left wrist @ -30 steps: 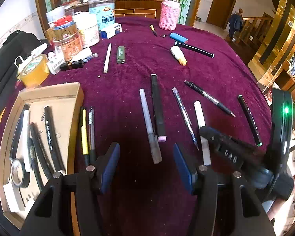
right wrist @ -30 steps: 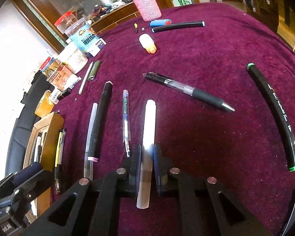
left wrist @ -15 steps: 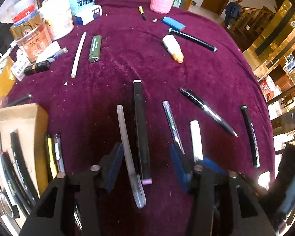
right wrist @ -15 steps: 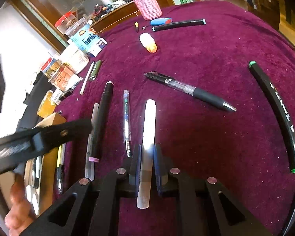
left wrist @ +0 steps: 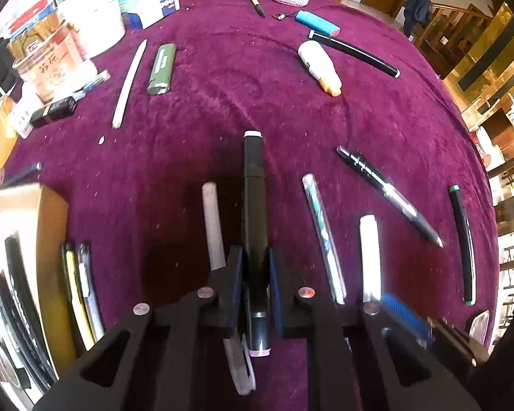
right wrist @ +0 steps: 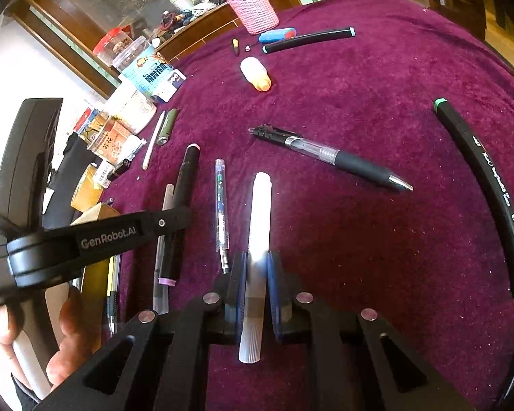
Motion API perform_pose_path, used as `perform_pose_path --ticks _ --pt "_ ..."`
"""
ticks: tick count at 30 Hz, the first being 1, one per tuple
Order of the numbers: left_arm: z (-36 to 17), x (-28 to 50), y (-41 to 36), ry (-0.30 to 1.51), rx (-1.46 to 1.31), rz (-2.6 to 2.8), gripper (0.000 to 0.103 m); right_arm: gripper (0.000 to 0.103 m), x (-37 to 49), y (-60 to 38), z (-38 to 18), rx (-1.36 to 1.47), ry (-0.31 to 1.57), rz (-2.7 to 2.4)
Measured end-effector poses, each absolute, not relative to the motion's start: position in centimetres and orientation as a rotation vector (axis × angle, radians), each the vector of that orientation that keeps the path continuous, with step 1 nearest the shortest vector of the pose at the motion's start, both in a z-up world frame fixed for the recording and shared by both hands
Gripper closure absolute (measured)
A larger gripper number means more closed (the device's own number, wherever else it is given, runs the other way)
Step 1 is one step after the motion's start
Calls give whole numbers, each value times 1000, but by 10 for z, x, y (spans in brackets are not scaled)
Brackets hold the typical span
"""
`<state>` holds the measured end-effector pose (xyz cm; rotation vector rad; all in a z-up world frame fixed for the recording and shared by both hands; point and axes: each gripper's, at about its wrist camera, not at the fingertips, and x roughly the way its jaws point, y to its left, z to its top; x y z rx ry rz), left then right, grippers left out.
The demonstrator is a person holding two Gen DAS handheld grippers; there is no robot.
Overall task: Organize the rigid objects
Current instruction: 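Grasp a pink-capped black marker with the left tool while the right holds its white marker, then carry both markers into the tray and open both tools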
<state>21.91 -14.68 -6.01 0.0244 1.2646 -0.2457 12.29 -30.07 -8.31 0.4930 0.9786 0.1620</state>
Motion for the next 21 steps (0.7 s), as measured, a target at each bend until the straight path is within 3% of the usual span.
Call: perform_pose_path --ticks 21 --pt "25 59 16 1071 -324 -211 88 91 107 -277 -61 437 847 270"
